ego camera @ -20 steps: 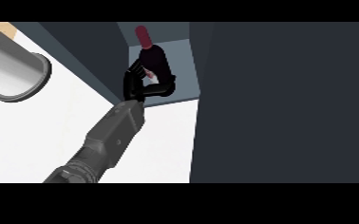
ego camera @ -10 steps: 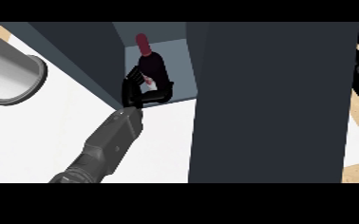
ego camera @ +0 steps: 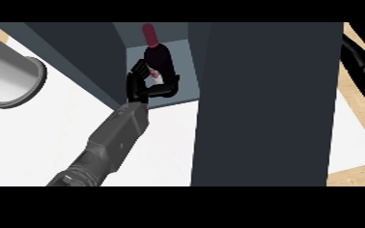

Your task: Pick up the wine, place it into the cabinet and close the cabinet

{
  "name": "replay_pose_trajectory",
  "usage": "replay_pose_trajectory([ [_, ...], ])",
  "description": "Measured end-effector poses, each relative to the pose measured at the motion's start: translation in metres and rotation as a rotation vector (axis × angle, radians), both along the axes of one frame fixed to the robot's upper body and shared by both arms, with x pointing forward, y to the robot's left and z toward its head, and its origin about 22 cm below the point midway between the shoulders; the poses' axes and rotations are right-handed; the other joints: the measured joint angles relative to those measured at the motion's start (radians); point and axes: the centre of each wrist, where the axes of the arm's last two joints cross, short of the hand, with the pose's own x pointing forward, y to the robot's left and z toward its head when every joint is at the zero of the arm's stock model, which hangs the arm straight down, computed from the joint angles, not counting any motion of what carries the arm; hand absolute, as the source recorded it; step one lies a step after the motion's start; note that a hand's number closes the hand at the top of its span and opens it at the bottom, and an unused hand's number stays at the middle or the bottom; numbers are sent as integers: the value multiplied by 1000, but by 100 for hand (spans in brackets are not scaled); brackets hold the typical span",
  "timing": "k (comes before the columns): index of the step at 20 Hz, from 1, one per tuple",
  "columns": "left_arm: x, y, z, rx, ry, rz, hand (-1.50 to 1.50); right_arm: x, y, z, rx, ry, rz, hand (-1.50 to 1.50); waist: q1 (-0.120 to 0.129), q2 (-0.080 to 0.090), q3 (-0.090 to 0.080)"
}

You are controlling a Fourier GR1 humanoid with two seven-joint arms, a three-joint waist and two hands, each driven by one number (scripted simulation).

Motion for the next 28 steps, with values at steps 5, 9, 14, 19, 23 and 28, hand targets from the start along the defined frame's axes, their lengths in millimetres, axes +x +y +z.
replay_pose_trajectory([
  [5,12,-9,19,0,-14,1,150,2,-3,-1,-8,-1,-6,-150,5,2,1],
  [9,22,-17,35,2,-13,12,150,2,-5,-1,-10,1,-11,-150,9,3,2],
  [14,33,-25,53,16,-20,15,150,3,-9,-5,-5,1,-25,-150,14,5,3],
  [19,40,-29,65,1,5,22,150,3,-12,-6,-6,3,-38,-150,24,7,3],
  [23,43,-31,72,-16,29,27,150,4,-15,-4,-8,-3,-44,-150,31,10,3],
  [28,46,-27,74,-1,41,50,150,3,-16,-5,-15,-6,-43,-150,29,14,3],
])
